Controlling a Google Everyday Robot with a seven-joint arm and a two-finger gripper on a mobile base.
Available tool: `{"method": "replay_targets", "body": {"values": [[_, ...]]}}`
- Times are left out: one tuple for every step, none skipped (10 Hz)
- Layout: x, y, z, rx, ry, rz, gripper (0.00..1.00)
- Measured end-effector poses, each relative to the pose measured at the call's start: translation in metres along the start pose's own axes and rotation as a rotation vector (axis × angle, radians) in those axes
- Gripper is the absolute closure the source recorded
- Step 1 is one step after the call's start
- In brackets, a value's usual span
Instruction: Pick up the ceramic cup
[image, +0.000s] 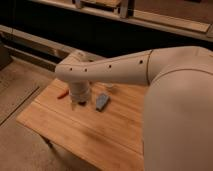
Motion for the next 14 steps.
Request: {"method": "replay_targets", "body": {"values": [[-0.004,-0.008,-0.007,0.015,-0.017,0.009,0.35],[-0.008,-0.014,-0.011,0.021,-0.027,0.018,0.35],[-0.012,-0.021,-0.014,0.025,-0.038,0.027,0.35],[-0.021,-0.030,-0.016,0.024,-0.050,0.032,0.35],[-0.026,-0.033,-0.017,0.023,-0.054,0.034,0.35],[-0.033,-0.039,-0.018,0.016,-0.060,0.040,0.35],[-0.042,-0.047,-0.018,0.010,-0.060,0.049,0.35],[-0.049,-0.055,-0.017,0.006,-0.054,0.059,0.35],[-0.057,-0.065,-0.016,0.006,-0.044,0.070,0.35],[-0.063,-0.073,-0.016,0.005,-0.033,0.081,0.35],[-0.076,-0.086,-0.016,0.000,-0.022,0.098,0.35],[-0.083,-0.093,-0.016,-0.005,-0.018,0.106,0.35],[-0.091,-0.101,-0.017,-0.013,-0.015,0.114,0.35],[-0.103,-0.114,-0.019,-0.021,-0.016,0.121,0.35]]}}
